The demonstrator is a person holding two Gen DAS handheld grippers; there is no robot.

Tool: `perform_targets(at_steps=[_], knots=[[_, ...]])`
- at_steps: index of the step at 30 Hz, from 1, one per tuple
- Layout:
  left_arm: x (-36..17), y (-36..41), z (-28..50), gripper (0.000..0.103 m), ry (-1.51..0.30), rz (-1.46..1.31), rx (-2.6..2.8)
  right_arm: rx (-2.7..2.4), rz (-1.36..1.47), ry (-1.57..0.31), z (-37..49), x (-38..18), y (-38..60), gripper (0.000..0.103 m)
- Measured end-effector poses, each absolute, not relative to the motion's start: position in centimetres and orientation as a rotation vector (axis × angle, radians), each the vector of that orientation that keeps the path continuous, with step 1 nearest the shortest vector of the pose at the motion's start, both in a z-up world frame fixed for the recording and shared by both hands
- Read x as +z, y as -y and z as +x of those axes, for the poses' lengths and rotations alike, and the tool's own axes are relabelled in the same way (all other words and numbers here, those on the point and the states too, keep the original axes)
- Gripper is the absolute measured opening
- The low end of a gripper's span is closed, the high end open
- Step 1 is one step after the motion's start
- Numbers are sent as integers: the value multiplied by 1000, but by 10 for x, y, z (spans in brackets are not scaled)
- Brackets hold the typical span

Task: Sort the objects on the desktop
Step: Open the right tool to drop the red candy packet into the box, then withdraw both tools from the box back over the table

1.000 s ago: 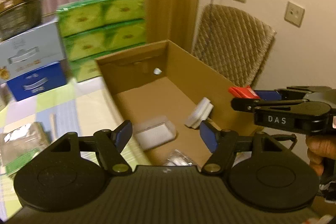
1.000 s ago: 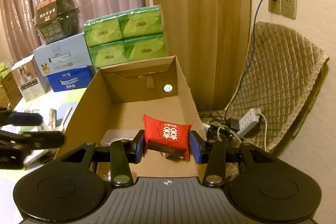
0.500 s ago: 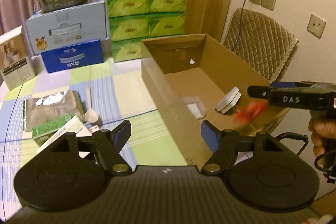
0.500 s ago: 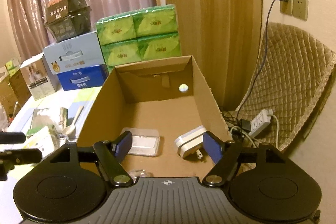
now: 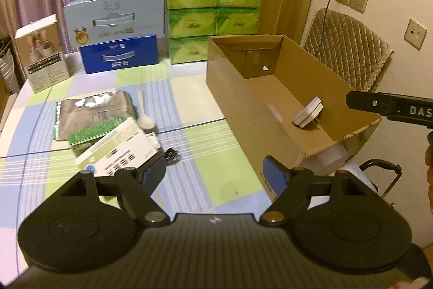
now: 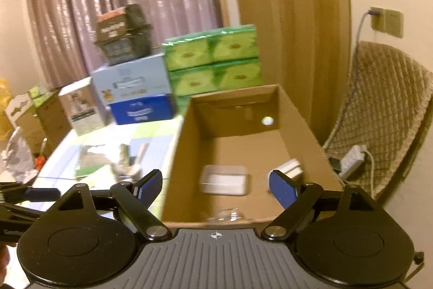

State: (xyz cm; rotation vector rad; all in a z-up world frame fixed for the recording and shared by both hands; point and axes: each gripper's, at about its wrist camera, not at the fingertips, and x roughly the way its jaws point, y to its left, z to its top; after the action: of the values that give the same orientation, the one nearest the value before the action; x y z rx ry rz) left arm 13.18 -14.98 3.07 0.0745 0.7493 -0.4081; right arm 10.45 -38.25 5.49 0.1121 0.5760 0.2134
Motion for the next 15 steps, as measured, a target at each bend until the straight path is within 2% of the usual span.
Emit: perform_targets(at_steps=[15], knots=[[36, 74, 84, 84, -751, 36, -297, 338, 86, -627, 59, 48, 308, 90]])
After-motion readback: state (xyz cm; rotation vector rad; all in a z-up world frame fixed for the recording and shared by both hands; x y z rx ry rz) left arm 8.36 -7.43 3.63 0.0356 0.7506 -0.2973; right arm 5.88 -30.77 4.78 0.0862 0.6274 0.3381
